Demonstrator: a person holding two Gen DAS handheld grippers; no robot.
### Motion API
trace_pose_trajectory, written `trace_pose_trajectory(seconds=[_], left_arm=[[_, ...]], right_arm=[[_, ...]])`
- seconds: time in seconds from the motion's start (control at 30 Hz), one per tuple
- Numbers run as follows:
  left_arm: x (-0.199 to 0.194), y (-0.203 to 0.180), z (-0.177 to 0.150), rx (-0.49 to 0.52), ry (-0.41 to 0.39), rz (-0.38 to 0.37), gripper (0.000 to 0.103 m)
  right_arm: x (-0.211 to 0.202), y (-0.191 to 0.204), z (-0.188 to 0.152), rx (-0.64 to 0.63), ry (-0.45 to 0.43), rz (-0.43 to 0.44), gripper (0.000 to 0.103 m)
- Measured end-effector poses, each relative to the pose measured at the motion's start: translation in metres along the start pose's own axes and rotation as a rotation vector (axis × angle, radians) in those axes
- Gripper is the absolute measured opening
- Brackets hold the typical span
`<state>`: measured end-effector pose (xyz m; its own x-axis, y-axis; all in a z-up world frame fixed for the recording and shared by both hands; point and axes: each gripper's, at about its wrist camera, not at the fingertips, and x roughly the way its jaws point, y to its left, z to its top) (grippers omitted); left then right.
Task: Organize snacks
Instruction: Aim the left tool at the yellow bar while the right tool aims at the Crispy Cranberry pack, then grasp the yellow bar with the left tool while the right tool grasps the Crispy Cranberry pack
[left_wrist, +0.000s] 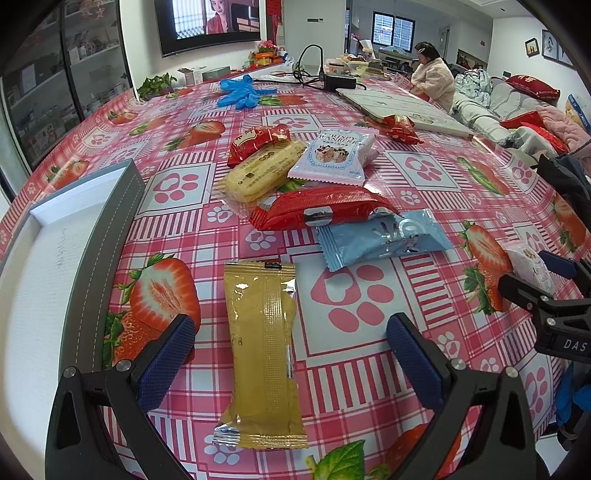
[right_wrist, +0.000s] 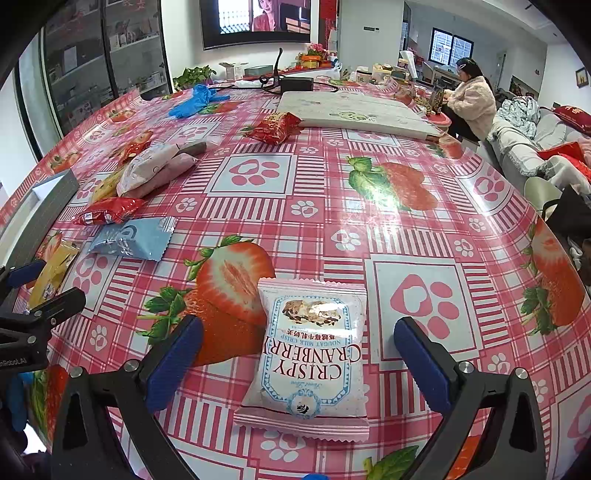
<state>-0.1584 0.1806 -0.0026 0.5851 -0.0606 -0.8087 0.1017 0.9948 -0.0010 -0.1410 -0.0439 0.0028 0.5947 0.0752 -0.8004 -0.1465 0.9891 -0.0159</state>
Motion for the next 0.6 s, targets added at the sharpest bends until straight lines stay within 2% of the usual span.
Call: trace_pose_trajectory(seconds=[0.17,0.3,0.43,0.53,0.57,0.6], left_arm=[[-0.003,-0.003,-0.003,-0.064,0.02,0.056,0.103],[-0.005,-0.014,-0.003,-0.037,0.065,0.059,0.103],[-0.005,-0.017,-0.002,-0.039,0.113,0.061,0.1],[-0.008,-0.015,-0.003,-0.067,0.134,0.041,0.091],[-0.01,-0.016,-0.004,-0.061,0.132,0.035,0.082],[-0.013,-0.019,-0.004,-0.048,0.124,0.028,0.065]], right_arm=[[0.001,0.001,0.004,-0.005,0.037,-0.002,0.103],[0.001,0.001,0.004,-0.026,0.075,0.012,0.103],[0.001,0.004,0.007,-0.039,0.159,0.018,0.103],[0.001,0.008,0.007,-0.045,0.204,0.02,0.103],[0.001,0.009,0.007,-0.047,0.215,0.018,0.103],[0.0,0.012,0.006,-0.049,0.226,0.018,0.102]])
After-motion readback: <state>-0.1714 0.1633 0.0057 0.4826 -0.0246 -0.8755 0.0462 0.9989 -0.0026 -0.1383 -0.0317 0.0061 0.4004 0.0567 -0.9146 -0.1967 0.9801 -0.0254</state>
